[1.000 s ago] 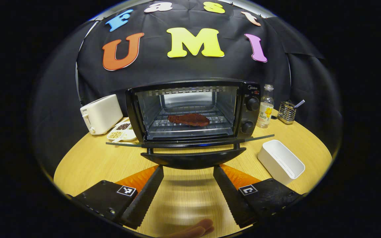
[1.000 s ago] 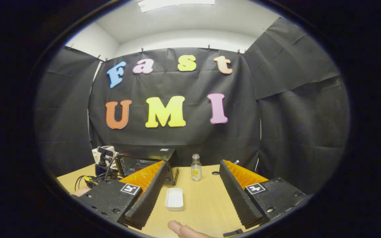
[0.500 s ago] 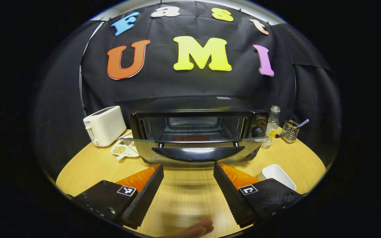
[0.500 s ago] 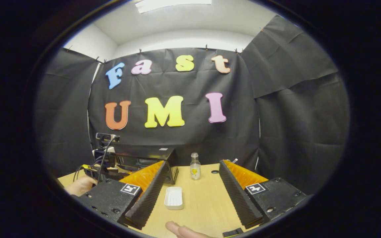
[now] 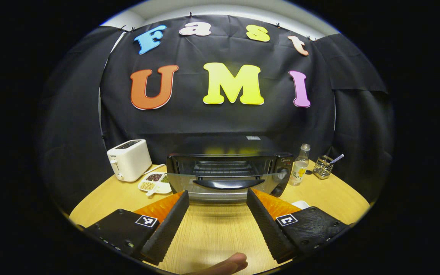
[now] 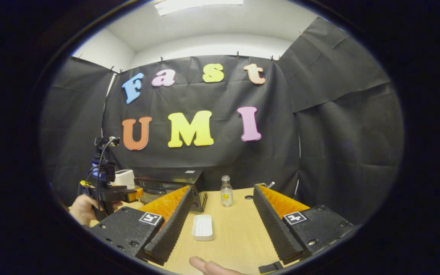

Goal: Open the electric oven with the left hand, put the food in, and close the electric oven.

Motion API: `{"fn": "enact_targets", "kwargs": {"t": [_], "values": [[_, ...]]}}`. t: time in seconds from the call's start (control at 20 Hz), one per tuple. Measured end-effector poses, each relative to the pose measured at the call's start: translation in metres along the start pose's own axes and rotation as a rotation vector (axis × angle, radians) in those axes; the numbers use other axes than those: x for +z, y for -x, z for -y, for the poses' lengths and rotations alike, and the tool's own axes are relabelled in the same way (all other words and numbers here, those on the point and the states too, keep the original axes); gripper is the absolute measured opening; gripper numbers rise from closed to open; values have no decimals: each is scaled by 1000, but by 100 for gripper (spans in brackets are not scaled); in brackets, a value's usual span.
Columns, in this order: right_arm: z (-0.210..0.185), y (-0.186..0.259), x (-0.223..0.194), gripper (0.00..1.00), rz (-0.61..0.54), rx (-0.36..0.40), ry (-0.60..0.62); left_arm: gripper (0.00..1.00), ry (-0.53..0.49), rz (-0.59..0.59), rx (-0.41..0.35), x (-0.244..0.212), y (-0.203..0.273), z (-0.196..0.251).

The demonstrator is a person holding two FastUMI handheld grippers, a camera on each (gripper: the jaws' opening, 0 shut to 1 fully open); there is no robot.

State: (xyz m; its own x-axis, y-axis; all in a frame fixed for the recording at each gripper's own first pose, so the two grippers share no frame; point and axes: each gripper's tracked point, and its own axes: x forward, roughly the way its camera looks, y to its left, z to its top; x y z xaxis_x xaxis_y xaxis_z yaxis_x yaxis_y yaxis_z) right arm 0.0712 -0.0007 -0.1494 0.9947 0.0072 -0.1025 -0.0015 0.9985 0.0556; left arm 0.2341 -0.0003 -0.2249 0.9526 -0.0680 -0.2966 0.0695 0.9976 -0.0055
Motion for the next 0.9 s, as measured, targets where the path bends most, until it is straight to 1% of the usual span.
{"fn": "enact_targets", "kwargs": {"t": [0.1, 0.2, 0.25, 0.3, 0.35, 0.4, 0.45, 0.5, 0.55, 0.6, 0.65, 0.7, 0.75, 0.9], "values": [[-2, 0, 2, 100, 2, 0, 1, 96, -32, -12, -4, -4, -3, -2], [-5, 0, -1, 100, -8, 8, 5, 96, -38, -64, 10, -22, -20, -5], [-7, -2, -2, 96, -10, 13, 2, 97, -29, -95, 8, -33, -29, -3], [-7, -3, -2, 96, -13, 17, -1, 97, -25, -111, 12, -39, -39, -4], [-6, -8, -4, 100, -14, 17, -1, 97, -27, -118, 22, -42, -49, -8], [-3, -11, -4, 96, -13, 14, 1, 97, -26, -123, 32, -43, -58, -13], [-1, -14, -3, 100, -7, 12, 2, 97, -18, -130, 28, -43, -65, -12], [1, -18, -3, 100, -3, 11, 4, 97, 0, -108, 11, -39, -69, -7], [3, -21, -4, 96, -1, 9, 3, 96, 9, -98, 13, -32, -78, -9], [5, -25, -5, 100, -2, 7, 1, 96, 15, -97, 25, -28, -83, -12], [6, -31, -7, 96, -7, 4, -2, 96, 23, -112, 34, -29, -87, -14], [8, -35, -11, 96, -15, 2, -4, 96, 34, -123, 37, -30, -89, -14], [10, -38, -14, 100, -23, 2, -7, 96, 45, -122, 36, -28, -88, -14], [9, -39, -20, 100, -44, 15, -15, 96, 49, -104, 34, -18, -69, -14]]}}
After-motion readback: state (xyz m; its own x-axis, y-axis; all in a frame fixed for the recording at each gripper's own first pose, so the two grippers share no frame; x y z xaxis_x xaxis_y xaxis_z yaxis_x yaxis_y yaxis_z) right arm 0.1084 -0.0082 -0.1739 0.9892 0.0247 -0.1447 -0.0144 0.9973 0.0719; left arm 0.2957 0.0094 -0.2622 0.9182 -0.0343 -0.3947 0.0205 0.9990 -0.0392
